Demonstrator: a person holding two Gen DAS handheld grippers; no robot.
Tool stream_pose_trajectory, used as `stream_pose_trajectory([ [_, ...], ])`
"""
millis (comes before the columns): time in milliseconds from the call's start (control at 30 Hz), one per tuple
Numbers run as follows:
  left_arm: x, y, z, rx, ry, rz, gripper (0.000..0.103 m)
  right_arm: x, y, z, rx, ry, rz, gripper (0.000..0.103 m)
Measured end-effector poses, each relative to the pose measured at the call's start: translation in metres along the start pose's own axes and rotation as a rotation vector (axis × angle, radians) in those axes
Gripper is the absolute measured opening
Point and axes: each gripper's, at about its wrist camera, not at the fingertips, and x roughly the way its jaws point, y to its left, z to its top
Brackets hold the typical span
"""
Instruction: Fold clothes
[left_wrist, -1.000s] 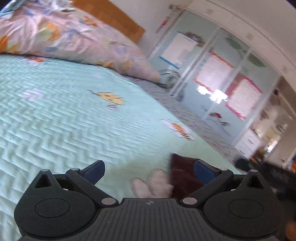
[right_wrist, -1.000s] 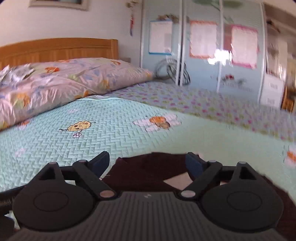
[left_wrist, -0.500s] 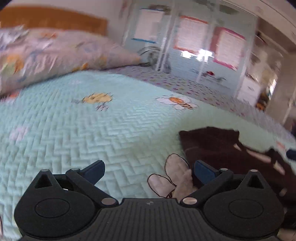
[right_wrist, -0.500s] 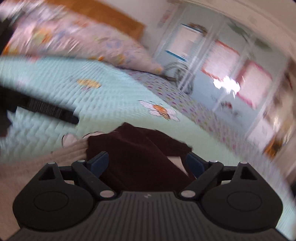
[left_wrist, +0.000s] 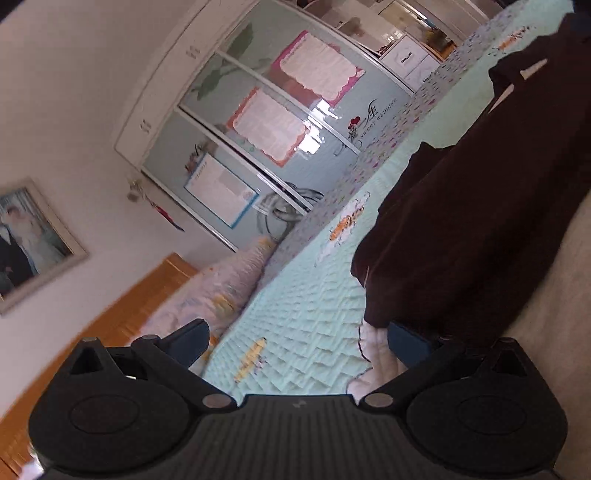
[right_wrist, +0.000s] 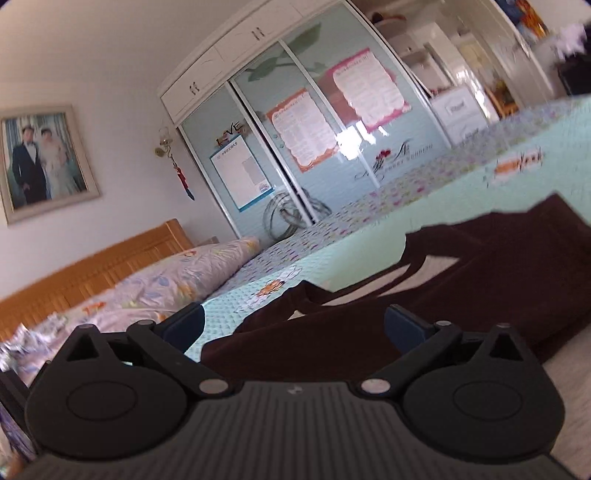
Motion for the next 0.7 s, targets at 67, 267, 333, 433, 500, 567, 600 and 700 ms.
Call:
stream_pose_trajectory([
  [67,-0.009,-0.007,0.008,0.058,-0.046,0.062,0.103,0.001,-0.005,0.000,0.033,0.014,0.024,0.103],
  [267,-0.032,-0.018,0.022,0.184,-0.134,0.083,0.103,-0.001,-0.014,0.002,0.104,0.024,0.063,0.103],
  [333,-0.039,-0.019,0.024,0.195,-0.151,0.021,0.102,-0.001,-0.018,0.002,0.133,0.024,0.062,0.103],
  [433,-0.042,-0.008,0.030,0.168,-0.159,-0.145,0.102,-0.001,-0.024,0.001,0.170,0.028,0.061,0.103],
  [500,-0.032,0.005,0.033,0.137,-0.134,-0.269,0.102,-0.001,-0.025,0.001,0.179,0.031,0.061,0.103],
  [567,-0.018,0.013,0.031,0.132,-0.107,-0.357,0.102,0.000,-0.026,0.000,0.182,0.035,0.059,0.103],
  [600,-0.012,0.016,0.029,0.132,-0.097,-0.393,0.102,0.000,-0.026,0.000,0.183,0.036,0.059,0.103],
  [700,0.000,0.015,0.025,0.185,-0.115,-0.451,0.102,0.002,-0.027,-0.001,0.190,0.042,0.058,0.103],
])
